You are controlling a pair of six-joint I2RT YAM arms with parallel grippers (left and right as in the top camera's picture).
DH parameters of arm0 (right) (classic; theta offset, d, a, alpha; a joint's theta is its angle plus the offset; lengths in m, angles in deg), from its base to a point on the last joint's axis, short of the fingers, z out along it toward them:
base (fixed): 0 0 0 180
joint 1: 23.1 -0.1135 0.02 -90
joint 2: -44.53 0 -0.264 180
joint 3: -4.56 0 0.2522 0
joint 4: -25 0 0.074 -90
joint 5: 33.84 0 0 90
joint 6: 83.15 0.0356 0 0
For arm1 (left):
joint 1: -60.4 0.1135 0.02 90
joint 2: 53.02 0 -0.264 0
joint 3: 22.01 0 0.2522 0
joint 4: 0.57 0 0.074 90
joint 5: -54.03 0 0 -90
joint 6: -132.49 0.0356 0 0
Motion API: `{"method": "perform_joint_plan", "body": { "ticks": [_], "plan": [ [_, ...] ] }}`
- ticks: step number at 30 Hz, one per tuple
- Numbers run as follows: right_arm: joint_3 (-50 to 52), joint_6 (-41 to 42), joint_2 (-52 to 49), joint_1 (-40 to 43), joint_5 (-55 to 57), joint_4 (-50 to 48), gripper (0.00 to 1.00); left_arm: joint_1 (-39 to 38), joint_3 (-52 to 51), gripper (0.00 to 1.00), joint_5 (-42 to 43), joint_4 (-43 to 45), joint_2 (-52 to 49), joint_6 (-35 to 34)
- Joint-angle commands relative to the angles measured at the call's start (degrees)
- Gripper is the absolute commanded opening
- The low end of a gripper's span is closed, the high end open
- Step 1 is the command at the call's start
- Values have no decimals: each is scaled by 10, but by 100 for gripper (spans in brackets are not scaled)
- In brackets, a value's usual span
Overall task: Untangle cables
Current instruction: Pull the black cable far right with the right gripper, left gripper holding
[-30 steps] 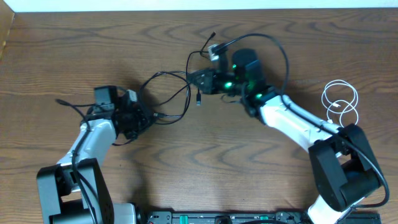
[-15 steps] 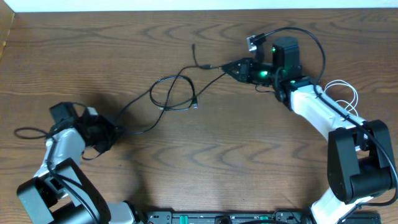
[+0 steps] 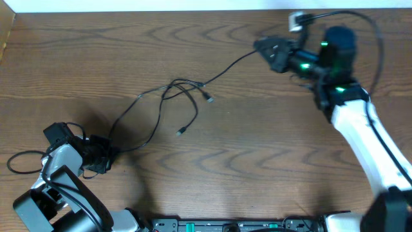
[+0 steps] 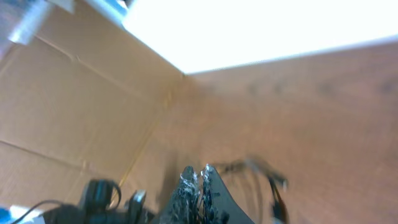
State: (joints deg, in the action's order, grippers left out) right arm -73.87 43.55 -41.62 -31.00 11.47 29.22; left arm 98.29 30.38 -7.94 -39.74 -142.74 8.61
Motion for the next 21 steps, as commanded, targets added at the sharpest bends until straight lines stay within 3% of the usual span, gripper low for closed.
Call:
{"method": "perform_joint_plan", "body": {
  "ticks": [1, 8, 21],
  "plan": [
    [-10, -30, 49, 34, 14, -14, 1, 5, -7, 8, -35, 0, -2, -14],
    [-10, -38, 107, 99, 26, -20, 1, 5, -7, 7, -35, 0, -2, -14],
    [-10, -49, 109, 263, 77, 3, 1, 5, -7, 7, -35, 0, -2, -14]
  ]
}}
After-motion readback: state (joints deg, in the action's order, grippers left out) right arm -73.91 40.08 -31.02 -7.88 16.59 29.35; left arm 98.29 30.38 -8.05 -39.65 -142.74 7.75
